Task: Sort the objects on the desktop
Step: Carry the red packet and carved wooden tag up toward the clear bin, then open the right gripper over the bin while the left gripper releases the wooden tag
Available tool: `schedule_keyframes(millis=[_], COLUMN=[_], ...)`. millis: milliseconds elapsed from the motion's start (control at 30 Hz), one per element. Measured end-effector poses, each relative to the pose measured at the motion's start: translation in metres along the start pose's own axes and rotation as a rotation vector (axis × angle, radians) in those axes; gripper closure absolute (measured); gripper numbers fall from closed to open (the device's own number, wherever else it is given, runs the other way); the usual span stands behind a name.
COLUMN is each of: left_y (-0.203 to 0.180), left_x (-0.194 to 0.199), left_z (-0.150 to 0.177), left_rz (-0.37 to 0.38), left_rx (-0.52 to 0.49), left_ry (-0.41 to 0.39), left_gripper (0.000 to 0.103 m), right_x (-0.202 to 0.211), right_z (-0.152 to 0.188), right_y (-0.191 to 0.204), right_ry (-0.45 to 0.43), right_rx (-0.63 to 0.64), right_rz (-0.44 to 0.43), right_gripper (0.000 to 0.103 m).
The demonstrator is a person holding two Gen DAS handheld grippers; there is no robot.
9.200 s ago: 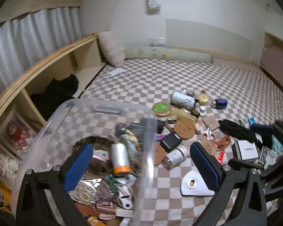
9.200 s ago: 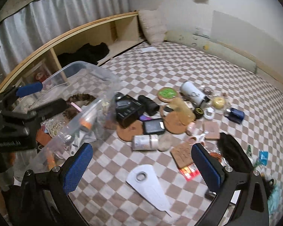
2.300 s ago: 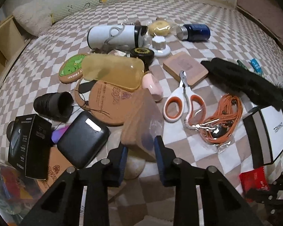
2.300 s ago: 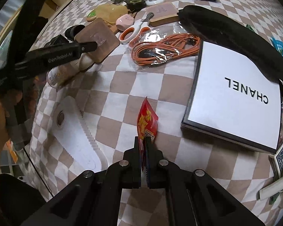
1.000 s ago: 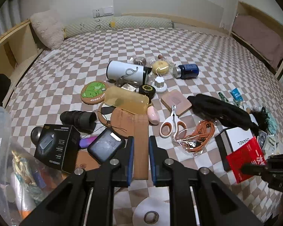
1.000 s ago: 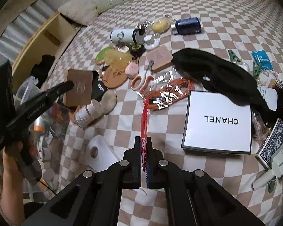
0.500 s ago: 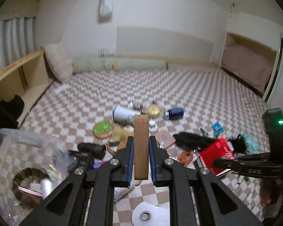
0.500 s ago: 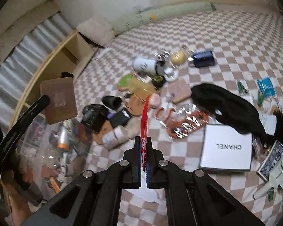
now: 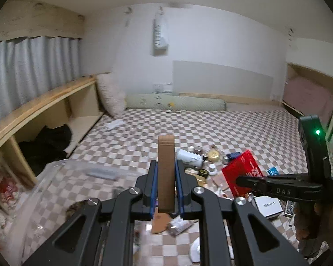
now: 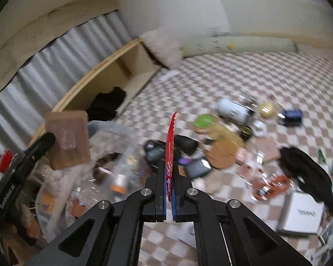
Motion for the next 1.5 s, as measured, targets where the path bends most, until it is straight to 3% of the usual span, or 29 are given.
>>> schedule_keyframes(millis=[233,433,600,967,1500], left_y=[0.076,0.133,0.162,0.149,0.152], left_x=[0.021,0.017,0.004,-0.066,-0.136], left_z=[0.008,0.036,0.051,0.054,0.085], left_rz=[-0.088,-0.174,-0.192,-0.122,-0.185], left_rx=[0.09,0.137,0.178,0.185,0.242], left_ry=[0.029,0.098,0.156,0.294,0.474], left_gripper=[0.088,0.088,0.088,0.088,0.088], right_x=[-0.042,-0.088,-0.125,-0.158,-0.198], right_z=[-0.019,-0.008,0.009,0.023,0.025], right_y=[0.081,0.121,0.144,0.153,0.141], right_ry=[0.014,0.081,0.155,0.223,0.312], right_rx=[0.095,0.136,0.16,0.17,0.187], right_rz=[-0.104,-0.153,-0.165,-0.147,-0.083], right_gripper=[0.099,0.099,0.099,0.099,0.099])
Point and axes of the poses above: each gripper's, at about its wrist camera, not at the fingertips, and x roughly against the way its jaws point, y to its left, z to its underside, the point moved 4 cm from there along -x, roughly the way its jaws point, and after that the axes turned 5 degrees about -z, right-handed, at the moved point
